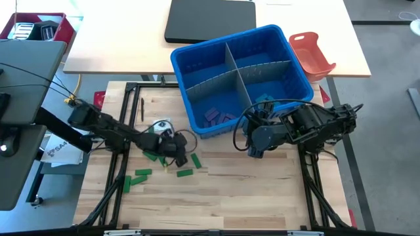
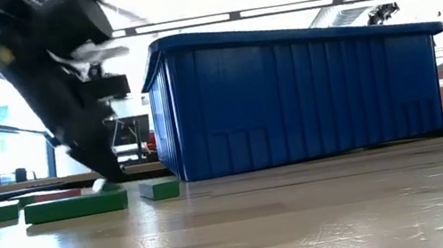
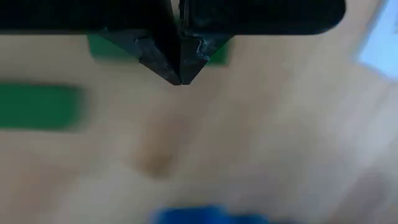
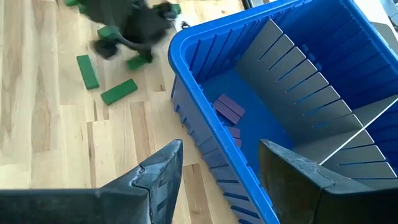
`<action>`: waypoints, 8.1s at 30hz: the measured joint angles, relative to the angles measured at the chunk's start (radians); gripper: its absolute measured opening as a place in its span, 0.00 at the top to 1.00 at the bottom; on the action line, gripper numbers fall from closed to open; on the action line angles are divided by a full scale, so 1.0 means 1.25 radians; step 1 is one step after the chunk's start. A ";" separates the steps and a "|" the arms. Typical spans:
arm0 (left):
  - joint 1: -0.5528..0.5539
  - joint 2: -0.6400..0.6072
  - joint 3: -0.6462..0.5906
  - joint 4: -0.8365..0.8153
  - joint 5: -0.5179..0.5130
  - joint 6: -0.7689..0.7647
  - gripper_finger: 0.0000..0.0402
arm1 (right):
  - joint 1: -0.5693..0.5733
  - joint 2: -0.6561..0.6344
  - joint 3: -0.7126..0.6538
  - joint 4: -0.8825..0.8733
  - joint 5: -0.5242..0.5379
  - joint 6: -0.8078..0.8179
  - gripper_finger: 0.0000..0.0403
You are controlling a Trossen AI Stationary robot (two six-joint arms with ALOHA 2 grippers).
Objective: Sort blocks
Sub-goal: Move the blocks to the center of the table
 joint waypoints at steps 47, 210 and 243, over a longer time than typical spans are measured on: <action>0.121 0.009 0.031 -0.673 0.007 -0.542 1.00 | -0.006 0.000 0.000 0.003 0.005 0.000 0.49; -0.529 0.073 0.143 -0.478 0.384 -0.895 1.00 | -0.006 0.000 0.000 -0.009 0.005 0.002 0.49; -0.513 0.077 0.093 -0.620 0.602 -0.940 1.00 | -0.006 0.000 0.000 -0.003 0.006 0.000 0.49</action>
